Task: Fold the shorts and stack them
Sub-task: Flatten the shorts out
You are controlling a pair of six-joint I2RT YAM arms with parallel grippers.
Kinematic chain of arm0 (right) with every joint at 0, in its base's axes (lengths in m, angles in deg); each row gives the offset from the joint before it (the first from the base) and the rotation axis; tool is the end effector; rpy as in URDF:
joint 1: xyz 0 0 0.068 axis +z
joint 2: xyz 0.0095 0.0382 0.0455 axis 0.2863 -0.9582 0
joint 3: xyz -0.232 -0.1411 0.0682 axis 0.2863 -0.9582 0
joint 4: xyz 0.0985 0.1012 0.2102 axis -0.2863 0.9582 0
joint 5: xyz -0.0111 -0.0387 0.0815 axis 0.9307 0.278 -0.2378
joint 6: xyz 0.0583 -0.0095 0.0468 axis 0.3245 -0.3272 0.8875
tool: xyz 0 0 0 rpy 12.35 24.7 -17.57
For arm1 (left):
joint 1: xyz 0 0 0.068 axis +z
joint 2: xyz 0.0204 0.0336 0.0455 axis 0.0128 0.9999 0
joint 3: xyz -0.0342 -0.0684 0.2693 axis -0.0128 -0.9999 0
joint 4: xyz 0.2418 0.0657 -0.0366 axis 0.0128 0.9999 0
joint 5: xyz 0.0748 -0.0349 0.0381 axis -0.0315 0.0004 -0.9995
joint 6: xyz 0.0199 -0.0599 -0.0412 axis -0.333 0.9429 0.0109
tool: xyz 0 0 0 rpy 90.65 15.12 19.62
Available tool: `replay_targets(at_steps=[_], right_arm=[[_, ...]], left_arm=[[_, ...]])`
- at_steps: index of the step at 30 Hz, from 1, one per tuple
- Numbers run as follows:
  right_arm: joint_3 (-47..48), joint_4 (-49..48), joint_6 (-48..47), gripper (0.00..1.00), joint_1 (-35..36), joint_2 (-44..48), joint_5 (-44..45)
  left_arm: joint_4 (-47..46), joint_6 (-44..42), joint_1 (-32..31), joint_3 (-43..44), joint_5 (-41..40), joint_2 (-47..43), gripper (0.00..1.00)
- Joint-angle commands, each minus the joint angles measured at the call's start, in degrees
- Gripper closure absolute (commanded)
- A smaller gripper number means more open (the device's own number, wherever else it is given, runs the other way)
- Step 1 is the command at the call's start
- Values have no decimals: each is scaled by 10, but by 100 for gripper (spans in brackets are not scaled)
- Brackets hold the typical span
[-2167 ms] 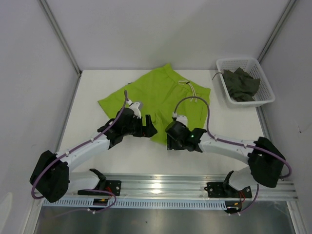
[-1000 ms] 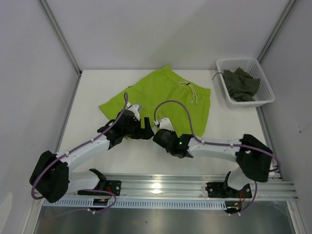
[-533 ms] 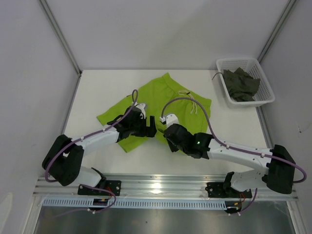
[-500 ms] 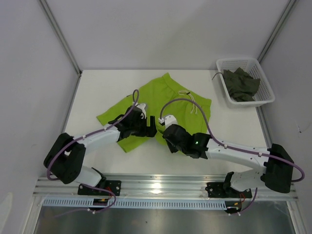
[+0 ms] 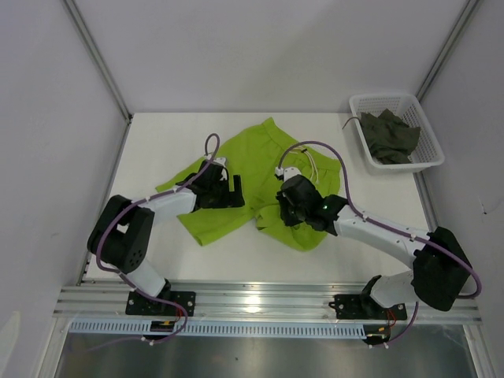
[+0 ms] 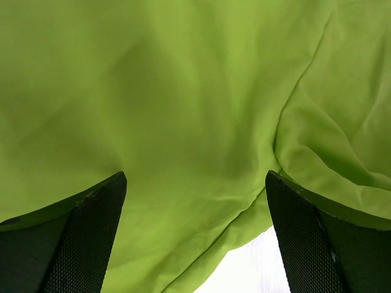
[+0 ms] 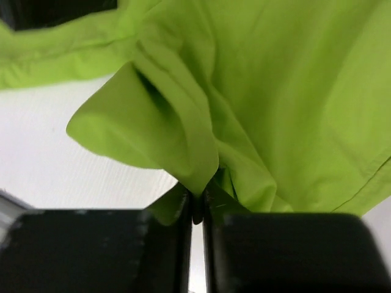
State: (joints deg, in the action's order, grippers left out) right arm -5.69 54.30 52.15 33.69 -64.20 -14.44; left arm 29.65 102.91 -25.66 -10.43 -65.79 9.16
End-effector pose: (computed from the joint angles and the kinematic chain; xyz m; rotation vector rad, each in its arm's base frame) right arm 0.1986 0.2230 0.2346 -0.5963 2.3488 0.3570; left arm 0.2945 -0.1512 0.1625 0.0325 2.5213 -0.4753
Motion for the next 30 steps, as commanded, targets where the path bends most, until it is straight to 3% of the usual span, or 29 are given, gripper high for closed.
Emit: replay_targets(at_steps=[1,3,6,10,19,24,27,30], right_arm=[[15,-36,7,81,-30,-13,-47],[28,-30,16,60,-35,-42,-40],[21,-39,20,47,-32,-50,-56],[-19,-79,19,47,-27,-15,-113],[-102,-96,7,48,33,59,-110],[-85,-87,-23,46,98,31,-109],[-59,-83,-42,45,152,8,-157],[-38,-78,-37,39,188,3,-175]], left_arm=[[-13,-15,3,17,-1,18,4],[-20,-12,3,14,6,25,4],[-22,-12,3,11,7,26,5],[-25,-12,4,6,8,21,5],[-6,-19,10,30,-3,37,4],[5,-21,41,53,0,58,4],[14,-22,66,67,-4,72,4],[21,-28,90,89,-7,94,4]])
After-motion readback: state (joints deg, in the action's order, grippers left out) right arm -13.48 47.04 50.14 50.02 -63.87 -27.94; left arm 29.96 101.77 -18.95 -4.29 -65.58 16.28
